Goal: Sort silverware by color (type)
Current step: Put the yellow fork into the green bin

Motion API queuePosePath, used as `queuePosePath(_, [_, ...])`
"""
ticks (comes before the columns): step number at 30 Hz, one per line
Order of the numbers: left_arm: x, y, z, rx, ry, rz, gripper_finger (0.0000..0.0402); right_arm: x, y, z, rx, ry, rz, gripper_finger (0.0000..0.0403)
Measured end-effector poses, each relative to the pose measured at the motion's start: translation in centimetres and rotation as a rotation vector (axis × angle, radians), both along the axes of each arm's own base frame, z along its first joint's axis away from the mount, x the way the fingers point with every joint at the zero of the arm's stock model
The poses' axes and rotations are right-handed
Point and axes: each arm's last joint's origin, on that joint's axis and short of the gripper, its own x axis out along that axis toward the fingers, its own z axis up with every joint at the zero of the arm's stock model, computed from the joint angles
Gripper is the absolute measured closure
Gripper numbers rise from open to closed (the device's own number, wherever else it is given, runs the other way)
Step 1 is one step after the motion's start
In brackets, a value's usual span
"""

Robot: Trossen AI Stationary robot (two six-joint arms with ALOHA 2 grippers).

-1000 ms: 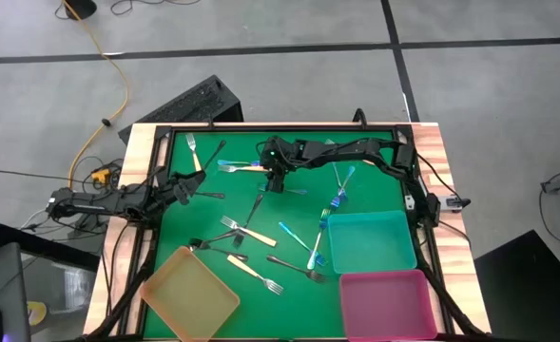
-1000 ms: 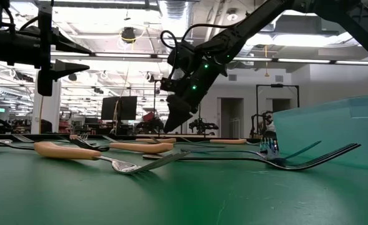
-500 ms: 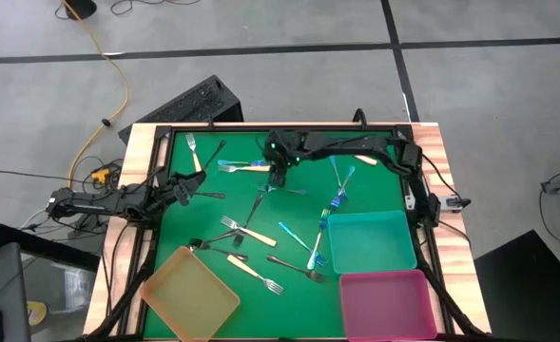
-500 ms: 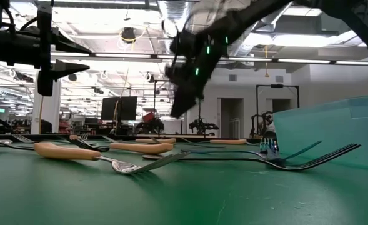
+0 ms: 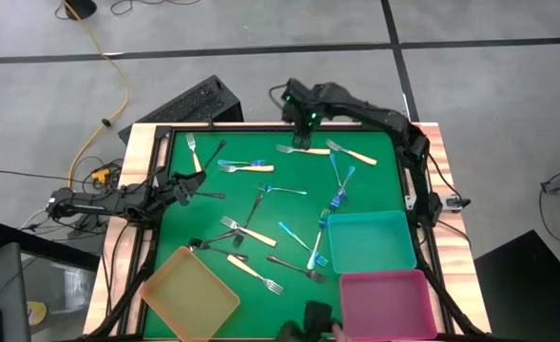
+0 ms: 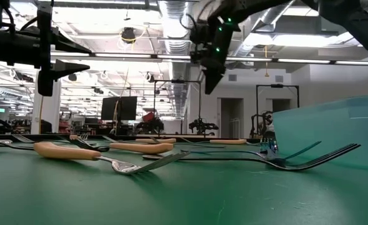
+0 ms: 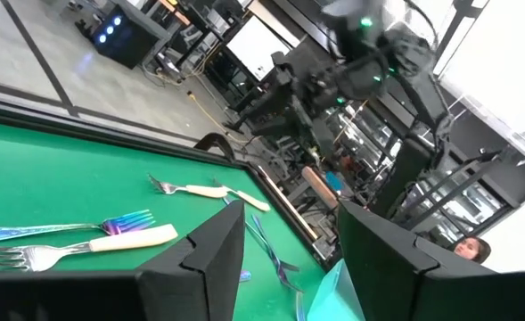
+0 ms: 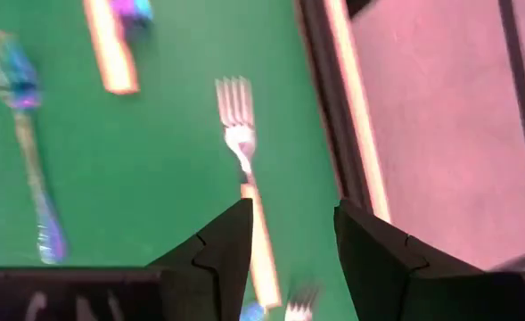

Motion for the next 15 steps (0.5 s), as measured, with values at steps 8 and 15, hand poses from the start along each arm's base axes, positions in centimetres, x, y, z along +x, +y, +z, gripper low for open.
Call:
queuePosePath(8, [0.0,0.0,0.0,0.002,0.000,-0.010,0.0236,-1.7,-2.7,-3.4,0.077,0.055,0.024,0.0164])
queuePosePath(15, [0.0,0.0,0.0,0.004,0.002,-0.010,0.0236,-1.7,-2.2,-5.0,0.101,0.076,0.016,0.0113])
